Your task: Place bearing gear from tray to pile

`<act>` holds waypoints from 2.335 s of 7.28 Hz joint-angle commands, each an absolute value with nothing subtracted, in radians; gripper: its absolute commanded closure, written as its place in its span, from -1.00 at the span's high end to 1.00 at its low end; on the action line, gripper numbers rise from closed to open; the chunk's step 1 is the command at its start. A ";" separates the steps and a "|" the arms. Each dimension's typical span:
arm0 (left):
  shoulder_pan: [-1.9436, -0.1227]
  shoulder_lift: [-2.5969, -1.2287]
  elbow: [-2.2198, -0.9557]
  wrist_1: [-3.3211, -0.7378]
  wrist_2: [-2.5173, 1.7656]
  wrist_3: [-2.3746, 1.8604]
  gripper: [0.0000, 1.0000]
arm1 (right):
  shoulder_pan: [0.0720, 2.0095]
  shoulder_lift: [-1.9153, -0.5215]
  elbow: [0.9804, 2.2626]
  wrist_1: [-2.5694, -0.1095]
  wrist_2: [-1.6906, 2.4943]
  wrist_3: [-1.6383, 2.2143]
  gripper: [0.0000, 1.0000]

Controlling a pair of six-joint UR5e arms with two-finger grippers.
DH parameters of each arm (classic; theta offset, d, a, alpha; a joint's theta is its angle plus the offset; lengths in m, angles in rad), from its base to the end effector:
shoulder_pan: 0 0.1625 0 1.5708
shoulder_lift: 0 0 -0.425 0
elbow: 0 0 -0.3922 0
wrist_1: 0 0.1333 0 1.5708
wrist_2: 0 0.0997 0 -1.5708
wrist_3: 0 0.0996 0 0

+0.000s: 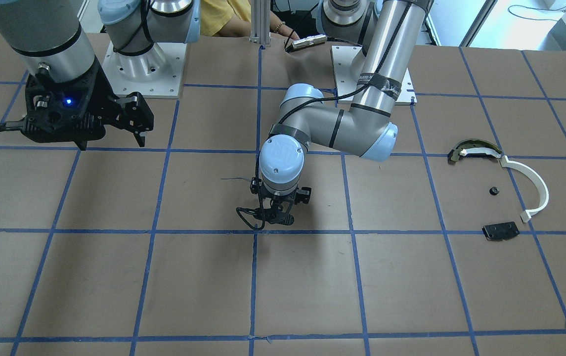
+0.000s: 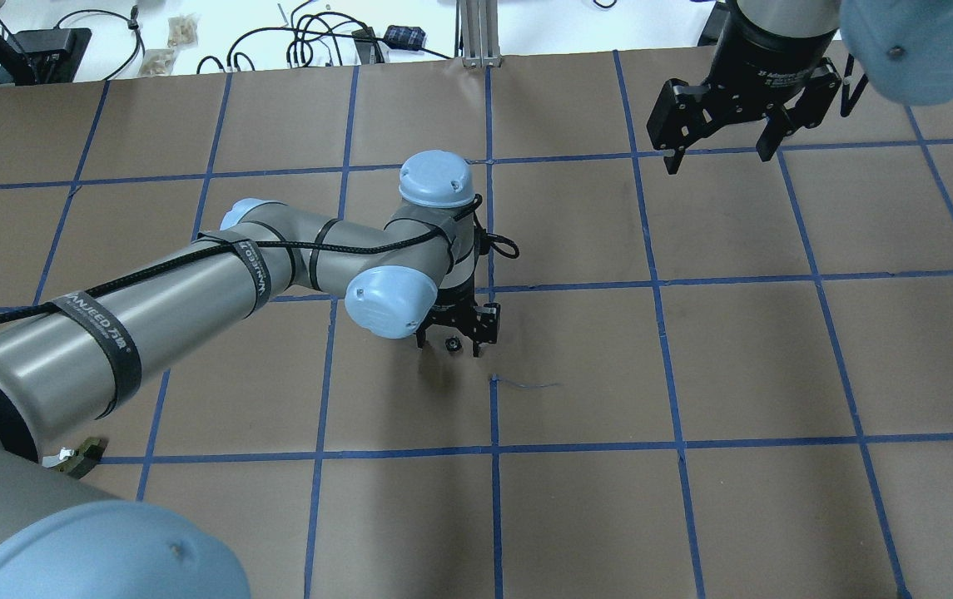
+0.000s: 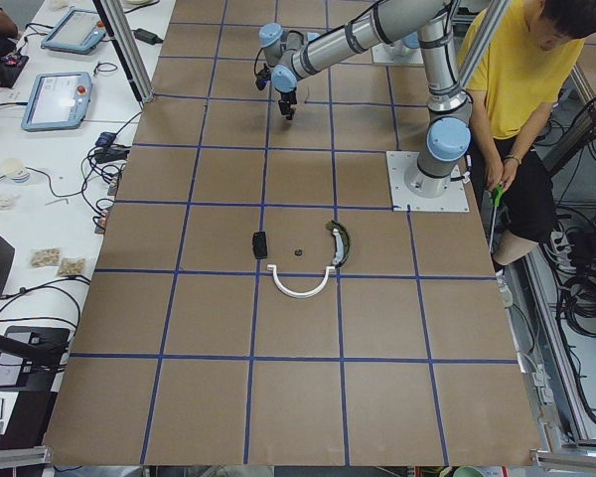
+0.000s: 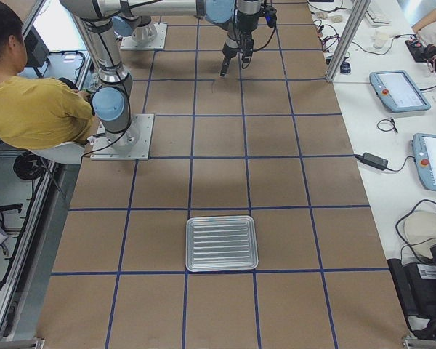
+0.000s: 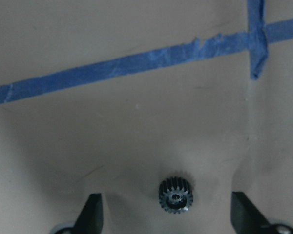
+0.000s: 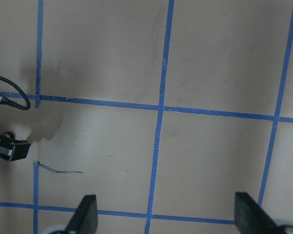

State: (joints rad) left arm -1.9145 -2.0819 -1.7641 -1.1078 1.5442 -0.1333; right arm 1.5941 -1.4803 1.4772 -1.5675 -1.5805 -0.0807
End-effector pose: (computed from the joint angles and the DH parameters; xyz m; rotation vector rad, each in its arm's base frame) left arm -0.3234 -0.5000 0.1587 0.3193 3.0713 0.3736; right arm 0.1447 -0.5271 0.4874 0.1628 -3.1277 -0.0007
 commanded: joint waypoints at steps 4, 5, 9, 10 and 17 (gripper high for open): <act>-1.916 -2.085 -1.761 -1.106 1.546 -0.133 -1.00 | 1.591 -1.479 1.479 -1.568 -1.580 -0.084 1.00; -1.913 -2.082 -1.752 -1.104 1.548 -0.132 -1.00 | 1.591 -1.479 1.479 -1.568 -1.582 -0.084 1.00; -1.704 -2.020 -1.633 -1.314 1.569 -0.101 -1.00 | 1.591 -1.479 1.479 -1.568 -1.582 -0.084 1.00; -1.586 -2.005 -1.596 -1.360 1.656 -0.063 -1.00 | 1.589 -1.479 1.479 -1.568 -1.580 -0.084 1.00; -0.901 -2.003 -1.706 -1.408 1.767 0.423 -1.00 | 1.589 -1.479 1.480 -1.569 -1.580 -0.086 1.00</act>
